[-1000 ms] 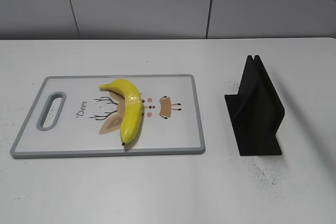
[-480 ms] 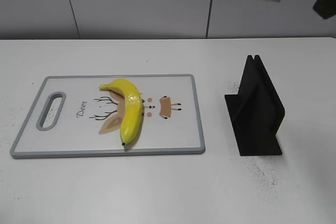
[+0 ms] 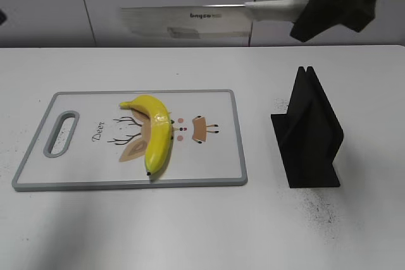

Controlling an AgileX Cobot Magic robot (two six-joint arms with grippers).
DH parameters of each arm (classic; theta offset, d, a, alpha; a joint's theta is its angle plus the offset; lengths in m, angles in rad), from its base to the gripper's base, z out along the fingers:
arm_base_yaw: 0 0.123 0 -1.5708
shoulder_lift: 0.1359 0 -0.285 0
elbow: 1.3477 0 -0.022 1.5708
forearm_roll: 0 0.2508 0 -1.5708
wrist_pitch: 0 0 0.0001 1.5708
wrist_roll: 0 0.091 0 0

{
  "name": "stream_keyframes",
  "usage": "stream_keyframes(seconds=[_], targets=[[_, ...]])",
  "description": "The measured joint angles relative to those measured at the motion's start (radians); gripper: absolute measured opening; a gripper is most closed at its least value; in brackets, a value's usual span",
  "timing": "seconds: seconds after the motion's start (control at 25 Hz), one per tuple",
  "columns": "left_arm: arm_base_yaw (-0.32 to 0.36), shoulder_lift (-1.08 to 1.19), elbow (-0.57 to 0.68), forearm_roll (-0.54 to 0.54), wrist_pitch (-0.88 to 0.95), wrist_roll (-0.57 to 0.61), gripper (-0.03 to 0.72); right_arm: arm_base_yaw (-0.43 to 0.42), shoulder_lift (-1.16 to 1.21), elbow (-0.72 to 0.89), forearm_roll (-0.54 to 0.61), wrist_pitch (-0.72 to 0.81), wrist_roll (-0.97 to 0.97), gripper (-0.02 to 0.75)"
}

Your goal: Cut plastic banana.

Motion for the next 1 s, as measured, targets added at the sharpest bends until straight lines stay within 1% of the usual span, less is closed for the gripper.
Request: stream_keyframes(seconds=[0.12, 0.28, 0.36, 0.44, 0.56, 0.68, 0.72, 0.8, 0.92, 1.0], targets=[[-0.059, 0.131, -0.119, 0.010, 0.016, 0.038, 0.458, 0.000, 0.085, -0.067, 0.055, 0.005, -0.072, 0.161], [-0.138, 0.276, -0.225, 0.027, 0.026, 0.071, 0.458, 0.013, 0.191, -0.174, 0.088, 0.039, -0.128, 0.161], [-0.164, 0.334, -0.266, 0.031, 0.028, 0.083, 0.458, 0.026, 0.234, -0.221, 0.103, 0.062, -0.170, 0.161], [-0.180, 0.388, -0.291, 0.032, 0.036, 0.093, 0.458, 0.033, 0.276, -0.264, 0.126, 0.067, -0.187, 0.161], [-0.185, 0.444, -0.303, 0.035, 0.051, 0.120, 0.458, 0.036, 0.318, -0.308, 0.165, 0.069, -0.204, 0.161], [-0.185, 0.481, -0.303, 0.038, 0.050, 0.126, 0.449, 0.036, 0.338, -0.320, 0.185, 0.070, -0.237, 0.161], [-0.185, 0.489, -0.303, 0.038, 0.050, 0.128, 0.430, 0.036, 0.341, -0.320, 0.187, 0.070, -0.240, 0.161], [-0.185, 0.501, -0.303, 0.038, 0.048, 0.129, 0.351, 0.036, 0.347, -0.321, 0.189, 0.070, -0.248, 0.161], [-0.185, 0.515, -0.303, 0.038, 0.034, 0.131, 0.166, 0.036, 0.355, -0.321, 0.191, 0.073, -0.269, 0.161], [-0.185, 0.527, -0.303, 0.038, 0.010, 0.131, 0.067, 0.036, 0.356, -0.321, 0.199, 0.073, -0.280, 0.161]])
